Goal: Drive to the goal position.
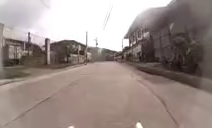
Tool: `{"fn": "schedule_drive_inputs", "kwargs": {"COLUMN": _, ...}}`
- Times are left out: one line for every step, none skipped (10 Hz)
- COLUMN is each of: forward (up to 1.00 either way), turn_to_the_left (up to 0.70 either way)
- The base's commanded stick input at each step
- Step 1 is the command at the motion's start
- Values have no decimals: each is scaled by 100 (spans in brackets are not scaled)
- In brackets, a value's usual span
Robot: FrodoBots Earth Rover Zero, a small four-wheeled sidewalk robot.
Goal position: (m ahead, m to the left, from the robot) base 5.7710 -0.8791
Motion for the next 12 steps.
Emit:
{"fn": "schedule_drive_inputs", "kwargs": {"forward": 100, "turn_to_the_left": 0}}
{"fn": "schedule_drive_inputs", "kwargs": {"forward": 100, "turn_to_the_left": 0}}
{"fn": "schedule_drive_inputs", "kwargs": {"forward": 100, "turn_to_the_left": 0}}
{"fn": "schedule_drive_inputs", "kwargs": {"forward": 100, "turn_to_the_left": 0}}
{"fn": "schedule_drive_inputs", "kwargs": {"forward": 100, "turn_to_the_left": 0}}
{"fn": "schedule_drive_inputs", "kwargs": {"forward": 100, "turn_to_the_left": 0}}
{"fn": "schedule_drive_inputs", "kwargs": {"forward": 100, "turn_to_the_left": 0}}
{"fn": "schedule_drive_inputs", "kwargs": {"forward": 100, "turn_to_the_left": 0}}
{"fn": "schedule_drive_inputs", "kwargs": {"forward": 100, "turn_to_the_left": 0}}
{"fn": "schedule_drive_inputs", "kwargs": {"forward": 100, "turn_to_the_left": 0}}
{"fn": "schedule_drive_inputs", "kwargs": {"forward": 100, "turn_to_the_left": 0}}
{"fn": "schedule_drive_inputs", "kwargs": {"forward": 100, "turn_to_the_left": 0}}
